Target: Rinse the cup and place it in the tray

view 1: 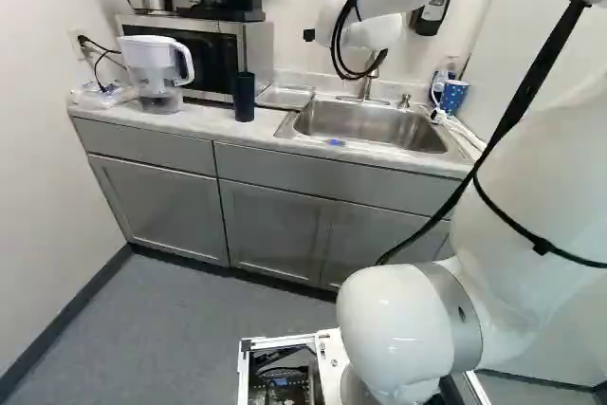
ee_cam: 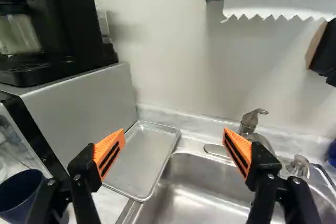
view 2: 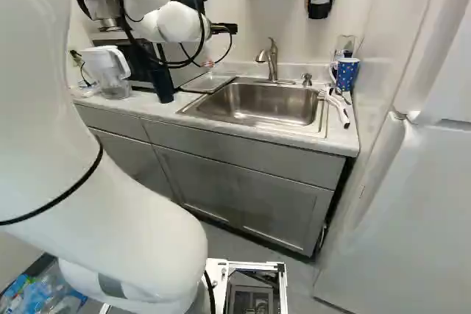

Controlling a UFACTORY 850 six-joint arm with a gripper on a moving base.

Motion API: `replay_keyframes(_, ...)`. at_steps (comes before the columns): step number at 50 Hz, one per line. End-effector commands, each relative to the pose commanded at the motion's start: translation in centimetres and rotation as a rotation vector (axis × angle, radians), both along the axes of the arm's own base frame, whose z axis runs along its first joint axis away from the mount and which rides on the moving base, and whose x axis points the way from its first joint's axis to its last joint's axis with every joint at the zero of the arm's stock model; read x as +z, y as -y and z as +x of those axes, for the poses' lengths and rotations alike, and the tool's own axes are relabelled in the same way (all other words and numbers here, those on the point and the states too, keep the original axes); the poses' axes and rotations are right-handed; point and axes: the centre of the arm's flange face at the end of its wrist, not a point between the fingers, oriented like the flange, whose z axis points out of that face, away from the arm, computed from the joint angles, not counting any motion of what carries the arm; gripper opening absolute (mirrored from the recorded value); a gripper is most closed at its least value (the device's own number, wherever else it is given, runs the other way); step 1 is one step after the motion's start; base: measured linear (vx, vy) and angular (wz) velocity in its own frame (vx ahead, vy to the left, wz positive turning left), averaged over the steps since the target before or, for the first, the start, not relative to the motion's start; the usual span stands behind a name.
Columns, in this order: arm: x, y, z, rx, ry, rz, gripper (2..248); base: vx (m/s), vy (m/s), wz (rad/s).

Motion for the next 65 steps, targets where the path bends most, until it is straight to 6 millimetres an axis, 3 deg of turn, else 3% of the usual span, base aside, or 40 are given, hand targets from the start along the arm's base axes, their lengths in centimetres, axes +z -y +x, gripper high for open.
replay_keyframes(65,0.01,0.08,0.48,-0.001,-0.001,0.000,247,0.064,-0.012,0.006)
